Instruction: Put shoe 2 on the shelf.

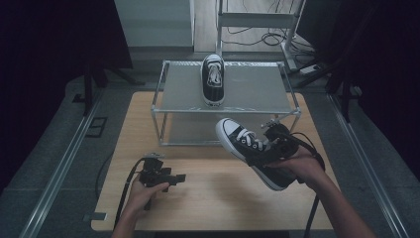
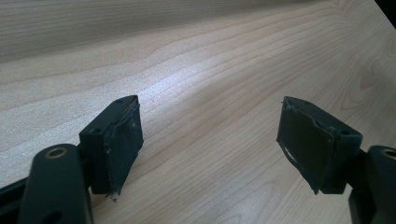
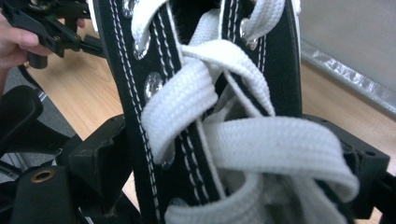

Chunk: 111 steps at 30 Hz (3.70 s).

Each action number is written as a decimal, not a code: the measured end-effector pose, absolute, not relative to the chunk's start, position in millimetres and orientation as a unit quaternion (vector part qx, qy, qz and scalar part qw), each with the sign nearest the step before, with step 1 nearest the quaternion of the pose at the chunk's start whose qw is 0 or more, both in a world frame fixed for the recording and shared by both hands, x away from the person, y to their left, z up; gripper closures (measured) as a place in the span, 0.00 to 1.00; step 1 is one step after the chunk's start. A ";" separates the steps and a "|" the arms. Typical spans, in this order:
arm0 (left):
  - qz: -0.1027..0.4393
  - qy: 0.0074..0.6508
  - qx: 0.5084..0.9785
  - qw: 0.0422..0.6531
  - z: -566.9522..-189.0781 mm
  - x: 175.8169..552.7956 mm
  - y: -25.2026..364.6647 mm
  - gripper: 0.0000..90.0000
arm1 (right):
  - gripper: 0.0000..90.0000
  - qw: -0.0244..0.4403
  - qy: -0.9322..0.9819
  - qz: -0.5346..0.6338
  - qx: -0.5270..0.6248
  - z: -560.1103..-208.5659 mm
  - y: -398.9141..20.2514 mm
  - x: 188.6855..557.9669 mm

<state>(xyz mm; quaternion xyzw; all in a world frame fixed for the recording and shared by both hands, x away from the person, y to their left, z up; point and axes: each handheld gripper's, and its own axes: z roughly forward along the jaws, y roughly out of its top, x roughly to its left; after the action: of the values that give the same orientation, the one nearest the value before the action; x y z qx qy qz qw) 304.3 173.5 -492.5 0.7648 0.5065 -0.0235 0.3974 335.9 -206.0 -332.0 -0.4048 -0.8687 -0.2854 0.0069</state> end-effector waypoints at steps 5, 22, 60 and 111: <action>-0.024 0.508 0.764 0.398 -492.4 304.1 173.9 0.25 | 0.16 0.005 -0.867 -0.293 -0.403 -318.2 -205.0 337.5; -0.031 0.509 0.763 0.397 -494.0 305.2 174.7 0.25 | 0.16 0.000 -0.853 -0.307 -0.422 -289.0 -210.0 355.4; -0.035 0.510 0.762 0.398 -496.0 306.2 177.4 0.25 | 0.16 -0.003 -0.811 -0.313 -0.494 -268.6 -220.0 421.8; -0.033 0.516 0.749 0.414 -491.1 305.3 193.4 0.25 | 0.16 -0.026 -0.721 -0.289 -0.629 -262.8 -166.0 516.9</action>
<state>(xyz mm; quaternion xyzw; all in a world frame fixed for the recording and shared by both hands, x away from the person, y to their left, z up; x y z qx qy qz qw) 305.3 193.4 -491.1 0.7489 0.5164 -0.0330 0.4141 516.9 -166.0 -262.8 -0.6289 -0.7211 -0.2894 -0.0259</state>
